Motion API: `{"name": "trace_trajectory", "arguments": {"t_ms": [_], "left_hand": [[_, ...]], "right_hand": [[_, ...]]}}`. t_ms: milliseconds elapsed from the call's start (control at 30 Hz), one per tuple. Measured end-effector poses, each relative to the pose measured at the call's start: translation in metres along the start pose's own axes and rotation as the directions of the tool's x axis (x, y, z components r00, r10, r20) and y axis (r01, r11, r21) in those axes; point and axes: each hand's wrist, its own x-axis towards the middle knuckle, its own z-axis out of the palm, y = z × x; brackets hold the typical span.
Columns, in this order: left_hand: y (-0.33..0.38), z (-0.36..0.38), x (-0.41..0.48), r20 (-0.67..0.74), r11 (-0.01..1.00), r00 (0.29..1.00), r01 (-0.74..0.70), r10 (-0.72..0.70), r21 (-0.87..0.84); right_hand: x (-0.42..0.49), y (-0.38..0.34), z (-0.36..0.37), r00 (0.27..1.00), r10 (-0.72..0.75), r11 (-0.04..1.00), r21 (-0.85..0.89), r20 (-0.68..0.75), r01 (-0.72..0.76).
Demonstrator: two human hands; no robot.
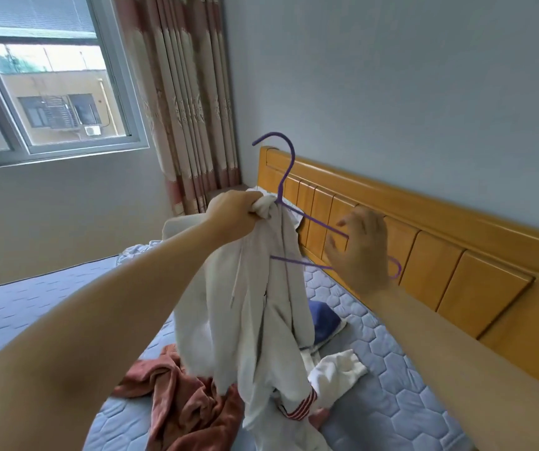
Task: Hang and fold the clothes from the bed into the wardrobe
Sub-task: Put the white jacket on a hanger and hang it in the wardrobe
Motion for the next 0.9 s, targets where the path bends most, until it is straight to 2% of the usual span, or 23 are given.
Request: {"name": "trace_trajectory", "arguments": {"t_ms": [33, 67, 100, 133, 167, 233, 267, 433, 500, 600, 700, 767, 833, 900], "left_hand": [[0.000, 0.000, 0.002, -0.017, 0.999, 0.999, 0.035, -0.035, -0.037], [0.001, 0.000, 0.005, -0.038, 0.993, 0.996, 0.074, -0.078, -0.092], [0.001, 0.000, 0.007, -0.059, 0.983, 0.991, 0.107, -0.117, -0.146], [0.002, 0.000, 0.010, -0.077, 0.973, 0.987, 0.126, -0.143, -0.192], [0.005, -0.001, 0.012, -0.086, 0.964, 0.984, 0.133, -0.156, -0.231], [0.012, -0.002, 0.016, -0.087, 0.947, 0.985, 0.114, -0.147, -0.301], [0.017, -0.002, 0.017, -0.088, 0.939, 0.987, 0.098, -0.134, -0.328], [0.030, -0.005, 0.020, -0.047, 0.876, 0.995, 0.055, -0.088, -0.480], [0.031, -0.003, 0.018, -0.018, 0.831, 0.997, 0.055, -0.078, -0.554], [0.030, -0.002, 0.015, -0.012, 0.780, 0.998, 0.039, -0.059, -0.625], [0.031, -0.001, 0.012, -0.034, 0.739, 0.997, 0.030, -0.072, -0.673], [0.034, -0.001, 0.012, -0.045, 0.722, 0.996, 0.027, -0.080, -0.692], [0.039, -0.001, 0.013, -0.044, 0.717, 0.997, 0.018, -0.068, -0.697], [0.042, 0.000, 0.015, -0.040, 0.727, 0.997, 0.017, -0.061, -0.687]], "right_hand": [[-0.010, -0.004, 0.002, 0.992, -0.118, 0.993, 0.025, -0.044, 0.119], [-0.022, -0.008, 0.008, 0.984, -0.179, 0.982, 0.064, -0.015, 0.180], [-0.034, -0.013, 0.015, 0.981, -0.181, 0.978, 0.113, 0.065, 0.173], [-0.045, -0.018, 0.023, 0.975, -0.114, 0.982, 0.169, 0.193, 0.082], [-0.055, -0.024, 0.032, 0.937, 0.011, 0.976, 0.200, 0.350, -0.086], [-0.069, -0.033, 0.051, 0.754, 0.259, 0.892, 0.150, 0.603, -0.427], [-0.073, -0.034, 0.061, 0.693, 0.336, 0.849, 0.113, 0.638, -0.516], [-0.073, -0.032, 0.083, 0.624, 0.563, 0.700, 0.089, 0.542, -0.709], [-0.072, -0.025, 0.083, 0.624, 0.597, 0.705, 0.043, 0.504, -0.708], [-0.065, -0.010, 0.080, 0.684, 0.557, 0.797, -0.073, 0.471, -0.599], [-0.052, -0.001, 0.076, 0.697, 0.567, 0.804, -0.108, 0.439, -0.585], [-0.044, -0.001, 0.075, 0.697, 0.562, 0.794, -0.054, 0.446, -0.605], [-0.037, -0.005, 0.074, 0.693, 0.474, 0.812, 0.034, 0.543, -0.582], [-0.032, -0.012, 0.071, 0.637, 0.418, 0.737, 0.168, 0.648, -0.655]]}}
